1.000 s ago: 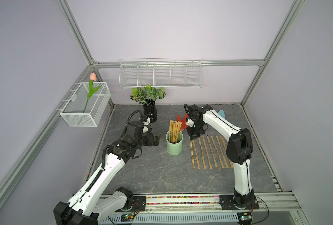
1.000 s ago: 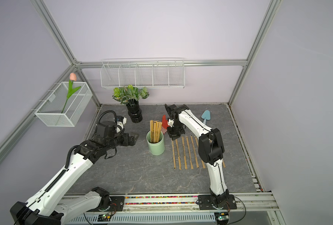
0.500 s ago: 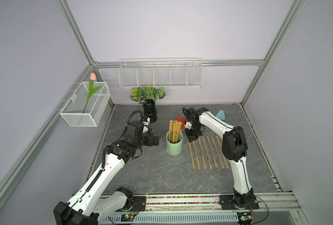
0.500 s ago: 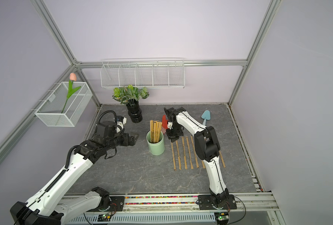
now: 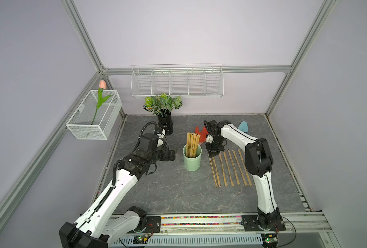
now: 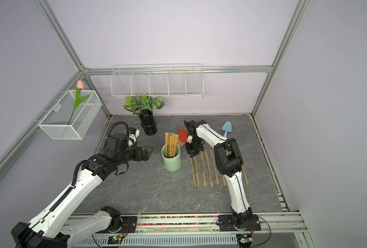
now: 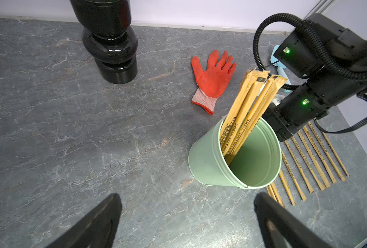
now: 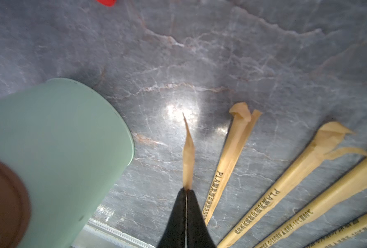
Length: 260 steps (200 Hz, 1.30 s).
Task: Take the straws out of the storage container
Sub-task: Place the straw at the center of the board, then pick up the straw from the container.
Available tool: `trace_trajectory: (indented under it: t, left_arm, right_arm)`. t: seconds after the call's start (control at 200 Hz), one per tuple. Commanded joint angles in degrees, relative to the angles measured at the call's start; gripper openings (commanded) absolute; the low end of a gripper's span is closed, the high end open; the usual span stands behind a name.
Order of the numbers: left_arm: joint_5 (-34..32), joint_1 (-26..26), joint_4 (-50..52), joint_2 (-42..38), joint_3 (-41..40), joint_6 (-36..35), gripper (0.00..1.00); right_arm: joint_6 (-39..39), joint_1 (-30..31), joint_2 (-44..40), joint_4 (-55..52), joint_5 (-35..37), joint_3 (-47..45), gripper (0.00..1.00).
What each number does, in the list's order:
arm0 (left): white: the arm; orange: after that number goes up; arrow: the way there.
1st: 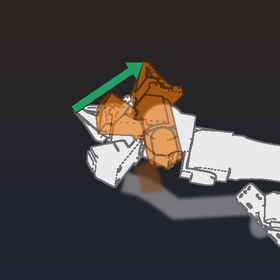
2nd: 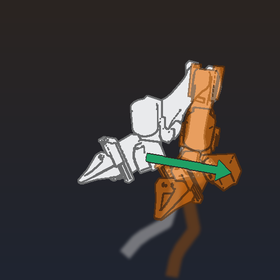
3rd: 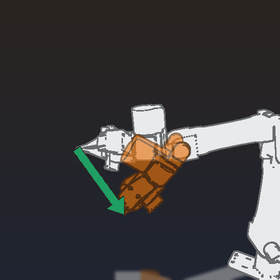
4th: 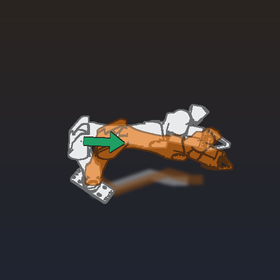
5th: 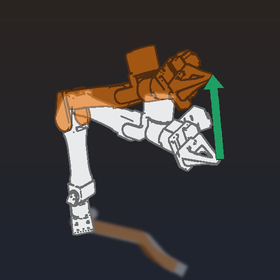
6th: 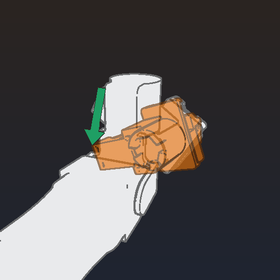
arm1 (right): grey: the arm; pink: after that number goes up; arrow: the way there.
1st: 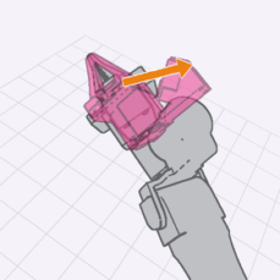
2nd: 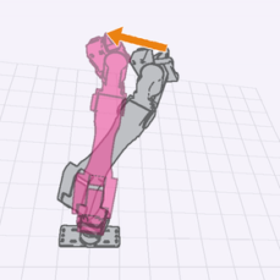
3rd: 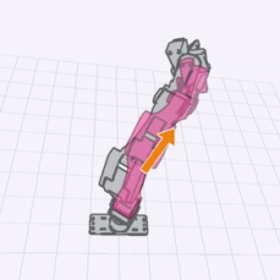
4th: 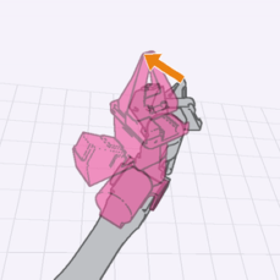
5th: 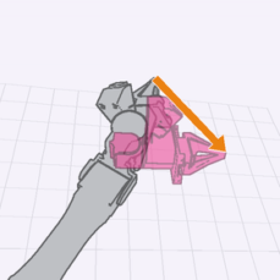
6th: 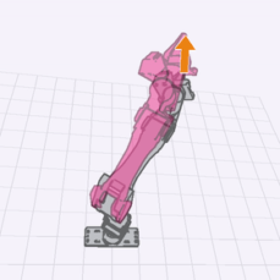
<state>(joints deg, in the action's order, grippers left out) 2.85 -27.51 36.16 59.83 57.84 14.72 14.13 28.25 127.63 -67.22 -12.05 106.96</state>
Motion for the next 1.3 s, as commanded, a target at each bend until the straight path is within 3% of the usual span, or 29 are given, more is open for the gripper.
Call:
trace_trajectory:
  t: [0.0, 0.39, 0.695, 0.86, 1.294]
  left_arm:
    - [0.27, -0.27, 0.58, 0.32, 0.65, -0.57, 1.0]
    - [0.22, -0.27, 0.58, 0.4, 0.69, -0.57, 1.0]
    - [-0.1, -0.27, 0.68, 0.27, 0.69, -0.56, 1.0]
    - [-0.36, -0.27, 0.66, 0.2, 0.68, -0.57, 1.0]
    - [-0.48, -0.27, 0.66, 0.15, 0.6, -0.57, 1.0]
  right_arm:
    - [1.25, -0.53, 1.48, 1.09, -1.33, -1.3, 0.08]
    - [3.27, -0.78, -3.01, 5.03, -1.04, -4.83, 0.11]
    - [5.71, 1.22, -23.07, 15.8, 2.39, -12.73, 0.22]
    - [5.66, 4.58, -30.23, 17.9, 3.94, -12.62, 0.27]
    - [5.49, 8.14, -26.02, 20.55, 1.99, -8.48, 0.31]
